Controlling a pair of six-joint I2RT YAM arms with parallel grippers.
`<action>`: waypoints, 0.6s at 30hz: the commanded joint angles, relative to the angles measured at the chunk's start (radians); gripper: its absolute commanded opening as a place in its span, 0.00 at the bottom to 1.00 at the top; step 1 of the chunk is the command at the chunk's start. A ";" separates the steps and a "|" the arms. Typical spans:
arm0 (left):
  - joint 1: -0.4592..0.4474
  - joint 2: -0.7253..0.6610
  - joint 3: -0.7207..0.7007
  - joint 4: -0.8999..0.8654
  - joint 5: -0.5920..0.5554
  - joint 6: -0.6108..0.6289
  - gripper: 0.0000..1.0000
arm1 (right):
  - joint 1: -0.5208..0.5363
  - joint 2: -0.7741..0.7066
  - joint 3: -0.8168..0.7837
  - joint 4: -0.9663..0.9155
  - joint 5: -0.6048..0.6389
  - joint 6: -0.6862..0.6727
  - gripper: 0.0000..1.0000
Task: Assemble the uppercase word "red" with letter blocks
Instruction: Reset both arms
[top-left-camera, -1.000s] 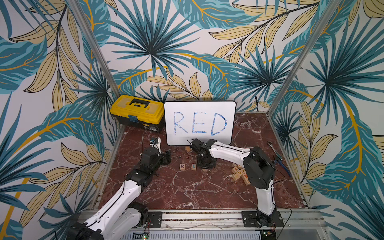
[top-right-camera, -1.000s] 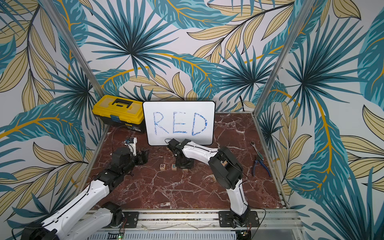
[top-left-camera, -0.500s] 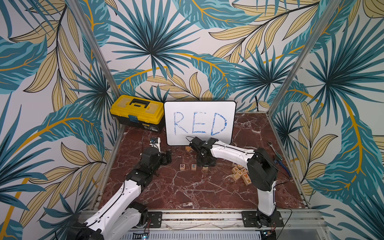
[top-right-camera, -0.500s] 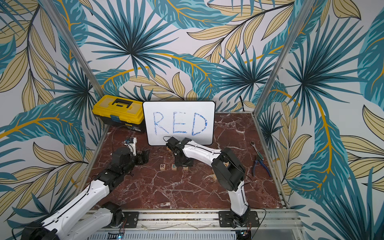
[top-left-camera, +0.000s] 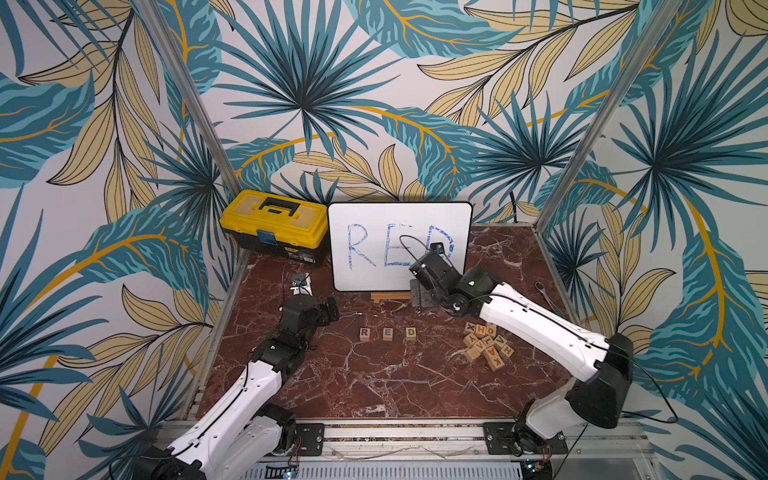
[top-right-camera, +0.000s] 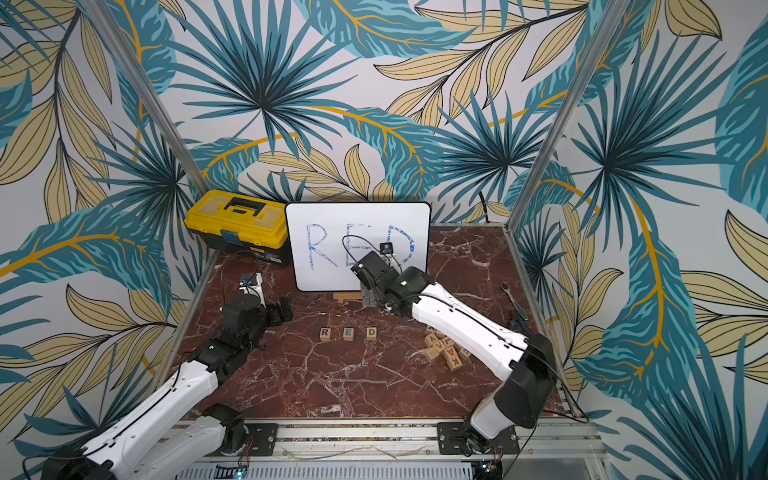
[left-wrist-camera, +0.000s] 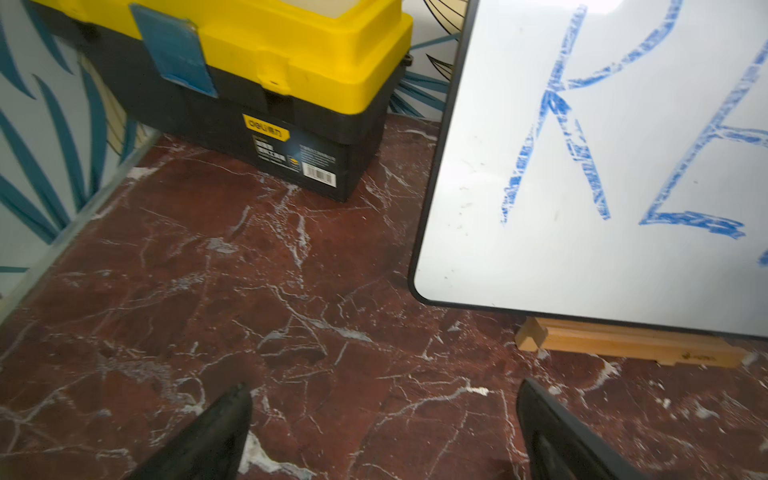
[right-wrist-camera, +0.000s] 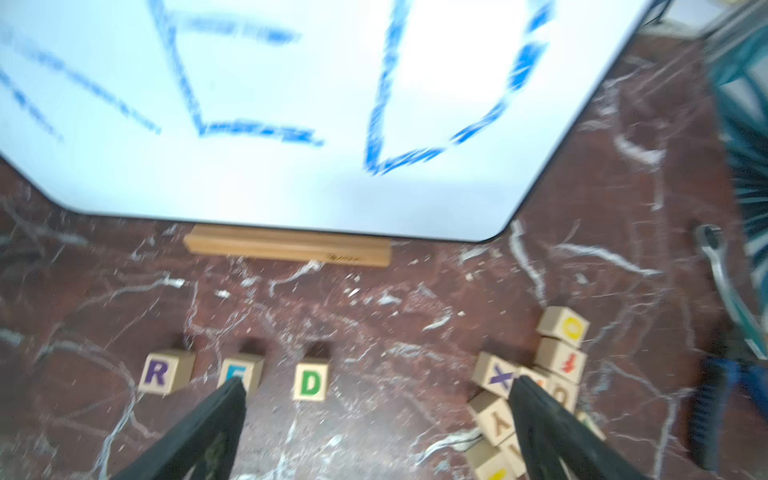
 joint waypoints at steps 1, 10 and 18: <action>0.029 0.011 -0.009 0.103 -0.153 0.025 1.00 | -0.097 -0.113 -0.123 0.082 0.167 -0.104 0.99; 0.134 0.120 -0.083 0.328 -0.253 0.096 1.00 | -0.350 -0.451 -0.636 0.638 0.230 -0.367 0.99; 0.154 0.307 -0.187 0.676 -0.238 0.231 0.99 | -0.568 -0.413 -0.876 1.025 0.078 -0.392 0.99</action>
